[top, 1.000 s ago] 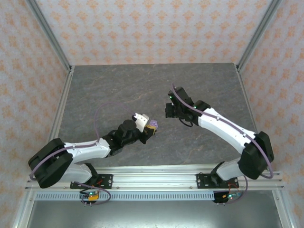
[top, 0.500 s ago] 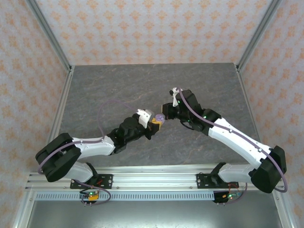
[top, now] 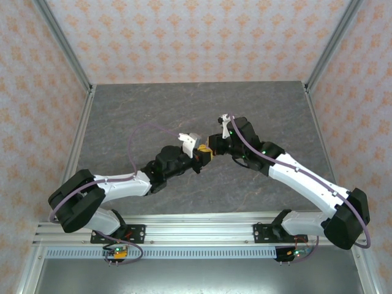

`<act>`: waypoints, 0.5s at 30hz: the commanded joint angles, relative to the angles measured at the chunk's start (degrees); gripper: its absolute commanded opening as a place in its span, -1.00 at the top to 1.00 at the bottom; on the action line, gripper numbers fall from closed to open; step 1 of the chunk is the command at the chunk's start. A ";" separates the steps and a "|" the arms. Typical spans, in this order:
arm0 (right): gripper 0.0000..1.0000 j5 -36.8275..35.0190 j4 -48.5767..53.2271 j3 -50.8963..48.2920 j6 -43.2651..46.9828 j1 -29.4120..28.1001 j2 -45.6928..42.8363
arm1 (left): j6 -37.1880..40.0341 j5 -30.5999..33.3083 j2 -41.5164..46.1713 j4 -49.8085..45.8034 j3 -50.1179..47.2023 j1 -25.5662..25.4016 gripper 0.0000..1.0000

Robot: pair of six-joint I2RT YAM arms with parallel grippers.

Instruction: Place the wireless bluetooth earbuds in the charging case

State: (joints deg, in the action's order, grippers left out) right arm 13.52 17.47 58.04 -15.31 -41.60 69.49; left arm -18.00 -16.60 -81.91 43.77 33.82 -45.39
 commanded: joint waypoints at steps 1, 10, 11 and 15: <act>0.79 -1.00 -1.26 -0.65 1.14 -0.41 -1.03 | -0.61 -0.76 1.11 0.90 1.51 -0.44 0.87; 0.79 -2.40 -0.60 -0.86 1.68 -0.41 -1.36 | 0.30 -0.01 2.76 -2.00 1.68 -0.45 0.88; 0.79 -2.52 -0.44 -0.87 1.77 -0.41 -1.37 | 0.30 0.08 2.89 -2.27 1.77 -0.44 0.88; 0.79 -2.95 -0.20 -1.13 2.11 -0.41 -1.38 | 0.33 -0.10 3.42 -2.64 1.86 -0.42 0.88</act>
State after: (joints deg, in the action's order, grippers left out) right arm 12.51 17.47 57.67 -14.63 -41.69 69.45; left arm -18.11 -16.56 -80.38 41.39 34.04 -45.39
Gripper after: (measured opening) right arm 0.109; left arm 0.186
